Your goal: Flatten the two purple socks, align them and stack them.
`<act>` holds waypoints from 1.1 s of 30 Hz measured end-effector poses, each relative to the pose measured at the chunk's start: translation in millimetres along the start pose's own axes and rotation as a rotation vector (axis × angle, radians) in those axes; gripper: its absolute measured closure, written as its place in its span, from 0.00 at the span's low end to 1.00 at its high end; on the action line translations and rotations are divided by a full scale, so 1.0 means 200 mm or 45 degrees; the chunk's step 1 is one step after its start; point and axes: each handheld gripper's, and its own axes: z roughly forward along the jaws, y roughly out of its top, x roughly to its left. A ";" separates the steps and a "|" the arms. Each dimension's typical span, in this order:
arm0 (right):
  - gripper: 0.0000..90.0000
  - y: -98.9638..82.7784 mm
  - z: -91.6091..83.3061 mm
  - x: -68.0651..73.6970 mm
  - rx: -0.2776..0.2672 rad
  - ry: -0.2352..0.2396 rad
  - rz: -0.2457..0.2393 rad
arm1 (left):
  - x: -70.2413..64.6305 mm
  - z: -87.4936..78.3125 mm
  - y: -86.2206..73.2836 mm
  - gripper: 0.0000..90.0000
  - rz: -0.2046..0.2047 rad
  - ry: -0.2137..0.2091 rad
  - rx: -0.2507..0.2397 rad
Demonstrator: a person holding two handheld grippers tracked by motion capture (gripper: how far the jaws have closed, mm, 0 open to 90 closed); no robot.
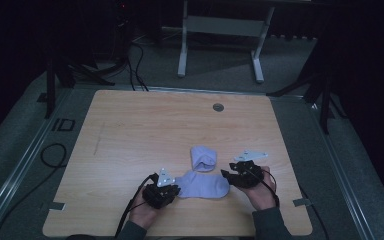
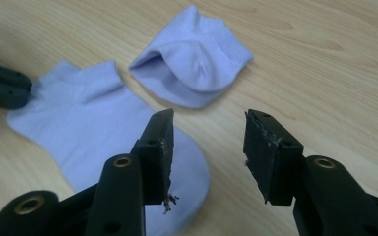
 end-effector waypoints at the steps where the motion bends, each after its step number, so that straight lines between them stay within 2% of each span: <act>1: 0.60 0.01 0.01 0.00 0.000 0.003 0.003 | 0.00 0.00 0.00 0.91 0.000 -0.001 -0.001; 4: 0.61 0.04 0.03 -0.02 0.000 -0.001 0.005 | 0.00 0.00 0.00 0.91 0.002 0.000 -0.002; 7: 0.78 0.08 0.06 -0.04 0.002 0.006 -0.003 | 0.00 0.00 0.00 0.91 -0.002 -0.002 -0.003; 8: 0.78 0.08 0.06 -0.04 0.002 0.006 -0.003 | 0.00 0.00 0.00 0.91 -0.002 -0.002 -0.003; 10: 0.86 0.11 0.09 -0.05 0.010 -0.004 -0.017 | 0.00 0.00 0.00 0.91 -0.002 -0.001 -0.002; 11: 0.86 0.11 0.09 -0.05 0.010 -0.004 -0.017 | 0.00 0.00 0.00 0.91 -0.002 -0.001 -0.002; 13: 0.91 0.15 0.14 -0.07 0.027 -0.027 -0.016 | 0.00 0.00 0.00 0.91 -0.002 -0.001 -0.003; 15: 0.92 0.17 0.18 -0.09 0.037 -0.035 -0.006 | 0.00 0.00 0.00 0.91 0.000 0.000 -0.004; 22: 0.91 0.23 0.28 -0.11 0.065 -0.043 0.007 | 0.00 0.00 0.00 0.91 0.000 -0.001 -0.005; 27: 0.75 0.26 0.39 -0.17 0.088 0.001 0.109 | 0.00 0.00 0.00 0.90 0.000 -0.001 -0.007; 31: 0.67 0.26 0.44 -0.21 0.103 0.048 0.196 | 0.00 0.00 0.00 0.90 0.000 -0.001 -0.007; 32: 0.67 0.26 0.44 -0.21 0.103 0.048 0.196 | 0.00 0.00 0.00 0.90 0.000 -0.001 -0.007; 33: 0.65 0.26 0.46 -0.23 0.123 0.052 0.232 | 0.00 0.00 0.00 0.90 0.000 -0.001 -0.007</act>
